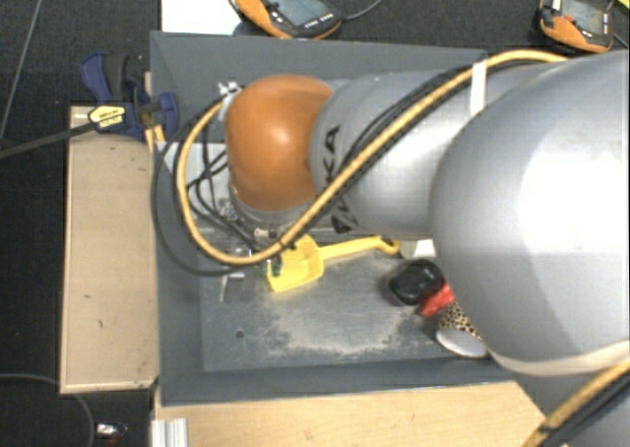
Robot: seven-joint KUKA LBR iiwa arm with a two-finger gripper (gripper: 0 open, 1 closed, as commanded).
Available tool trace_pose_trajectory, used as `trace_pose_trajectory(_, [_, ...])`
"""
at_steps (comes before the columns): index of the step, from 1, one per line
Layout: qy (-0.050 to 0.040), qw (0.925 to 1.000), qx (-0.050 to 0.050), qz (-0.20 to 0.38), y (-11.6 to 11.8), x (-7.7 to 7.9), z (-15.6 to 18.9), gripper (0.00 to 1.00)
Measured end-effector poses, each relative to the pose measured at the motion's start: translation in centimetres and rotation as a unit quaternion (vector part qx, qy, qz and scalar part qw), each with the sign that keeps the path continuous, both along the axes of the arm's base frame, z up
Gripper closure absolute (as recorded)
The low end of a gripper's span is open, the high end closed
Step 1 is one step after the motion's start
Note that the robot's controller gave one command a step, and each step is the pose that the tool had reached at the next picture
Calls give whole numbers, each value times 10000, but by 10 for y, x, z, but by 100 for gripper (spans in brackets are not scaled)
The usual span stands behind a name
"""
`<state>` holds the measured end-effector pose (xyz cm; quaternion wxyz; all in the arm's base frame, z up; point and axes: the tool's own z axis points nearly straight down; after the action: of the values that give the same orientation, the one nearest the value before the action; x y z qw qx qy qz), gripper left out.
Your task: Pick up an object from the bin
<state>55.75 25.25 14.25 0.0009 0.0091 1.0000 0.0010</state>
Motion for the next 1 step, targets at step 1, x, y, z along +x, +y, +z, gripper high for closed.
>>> trace_pose_trajectory(1, [0, 10000, 0, -2, 0, 0, 0, 0])
